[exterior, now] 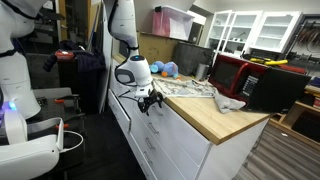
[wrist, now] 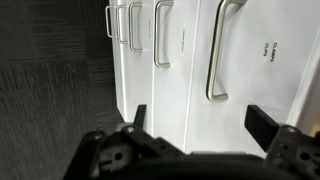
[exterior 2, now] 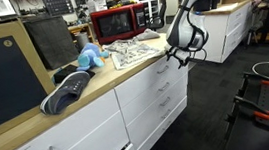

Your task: Open the top right drawer

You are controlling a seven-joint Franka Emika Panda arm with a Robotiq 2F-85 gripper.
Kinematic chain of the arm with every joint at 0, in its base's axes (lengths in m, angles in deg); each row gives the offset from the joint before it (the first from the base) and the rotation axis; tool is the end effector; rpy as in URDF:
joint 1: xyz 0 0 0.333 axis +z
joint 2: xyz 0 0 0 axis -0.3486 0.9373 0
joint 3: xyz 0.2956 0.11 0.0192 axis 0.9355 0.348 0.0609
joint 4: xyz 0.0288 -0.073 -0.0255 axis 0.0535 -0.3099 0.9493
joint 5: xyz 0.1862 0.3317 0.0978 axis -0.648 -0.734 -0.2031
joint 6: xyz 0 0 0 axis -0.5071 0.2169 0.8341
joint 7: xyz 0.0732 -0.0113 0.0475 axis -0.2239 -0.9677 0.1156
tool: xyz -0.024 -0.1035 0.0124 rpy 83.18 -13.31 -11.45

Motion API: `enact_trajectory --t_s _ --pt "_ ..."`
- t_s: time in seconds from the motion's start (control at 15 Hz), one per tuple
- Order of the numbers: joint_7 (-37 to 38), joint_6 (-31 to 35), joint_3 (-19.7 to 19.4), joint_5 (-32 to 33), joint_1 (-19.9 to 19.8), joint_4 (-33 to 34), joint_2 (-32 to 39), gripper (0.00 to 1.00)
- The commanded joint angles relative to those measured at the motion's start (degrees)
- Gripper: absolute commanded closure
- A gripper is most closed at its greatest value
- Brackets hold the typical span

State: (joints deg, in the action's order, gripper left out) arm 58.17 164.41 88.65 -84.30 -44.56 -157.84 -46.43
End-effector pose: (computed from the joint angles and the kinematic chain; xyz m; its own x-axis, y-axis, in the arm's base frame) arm 0.5141 -0.1346 0.1069 -0.0604 -0.9934 0.0977 -0.9023 0.0125 -0.4309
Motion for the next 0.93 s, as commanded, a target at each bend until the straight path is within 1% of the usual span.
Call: enact_trajectory --t_s 0.0,0.47,0.87 --pt "2.2 0.0 -1.3 1.1 1.1 1.6 1.6 0.0" --pt "2.5 0.0 -1.7 0.8 2.3 1.9 3.9 0.0" --pt "3.5 0.0 -2.1 0.9 5.2 4.9 6.5 0.0"
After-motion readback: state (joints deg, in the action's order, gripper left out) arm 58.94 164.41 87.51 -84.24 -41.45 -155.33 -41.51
